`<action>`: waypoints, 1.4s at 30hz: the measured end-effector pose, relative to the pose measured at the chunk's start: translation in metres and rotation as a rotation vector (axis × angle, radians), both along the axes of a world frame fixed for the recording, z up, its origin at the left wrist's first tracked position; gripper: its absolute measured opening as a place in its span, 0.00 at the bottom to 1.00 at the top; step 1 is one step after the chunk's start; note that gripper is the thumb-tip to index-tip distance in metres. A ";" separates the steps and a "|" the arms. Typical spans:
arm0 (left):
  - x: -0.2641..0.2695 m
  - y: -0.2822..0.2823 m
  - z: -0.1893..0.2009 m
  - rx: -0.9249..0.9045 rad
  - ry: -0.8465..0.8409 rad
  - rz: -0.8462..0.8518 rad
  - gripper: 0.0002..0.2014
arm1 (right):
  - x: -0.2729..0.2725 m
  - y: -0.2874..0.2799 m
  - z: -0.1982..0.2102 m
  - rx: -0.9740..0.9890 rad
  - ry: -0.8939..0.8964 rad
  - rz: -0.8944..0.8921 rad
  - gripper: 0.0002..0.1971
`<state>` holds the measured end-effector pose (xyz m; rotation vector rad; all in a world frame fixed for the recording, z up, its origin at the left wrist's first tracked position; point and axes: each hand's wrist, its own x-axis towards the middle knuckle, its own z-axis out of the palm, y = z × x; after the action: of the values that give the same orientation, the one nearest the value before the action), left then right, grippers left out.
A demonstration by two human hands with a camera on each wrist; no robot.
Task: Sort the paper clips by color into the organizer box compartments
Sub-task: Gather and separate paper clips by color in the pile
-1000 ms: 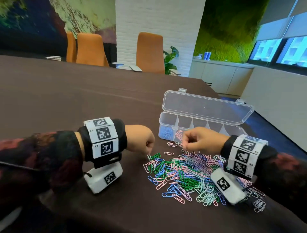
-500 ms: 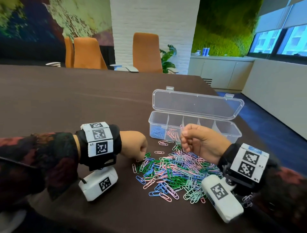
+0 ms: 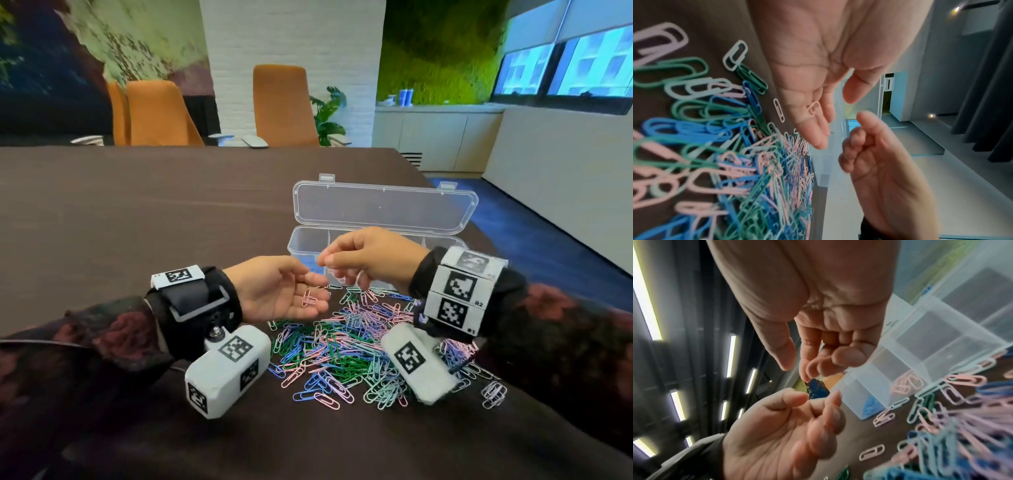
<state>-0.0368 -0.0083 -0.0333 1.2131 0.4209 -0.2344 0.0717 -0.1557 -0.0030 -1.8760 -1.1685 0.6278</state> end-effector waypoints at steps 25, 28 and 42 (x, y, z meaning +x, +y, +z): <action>0.029 0.005 -0.002 1.482 0.038 -0.567 0.13 | 0.018 -0.009 -0.020 -0.491 -0.367 0.172 0.11; 0.020 0.007 -0.002 1.146 -0.011 -0.394 0.13 | 0.022 -0.017 -0.020 -0.383 -0.214 0.150 0.12; 0.014 -0.015 -0.012 -0.167 0.019 0.070 0.19 | 0.032 -0.043 -0.028 -0.187 0.317 -0.029 0.10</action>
<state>-0.0232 -0.0236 -0.0454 1.0315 0.4506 -0.2170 0.1035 -0.1989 -0.0309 -1.8569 -0.9007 1.0065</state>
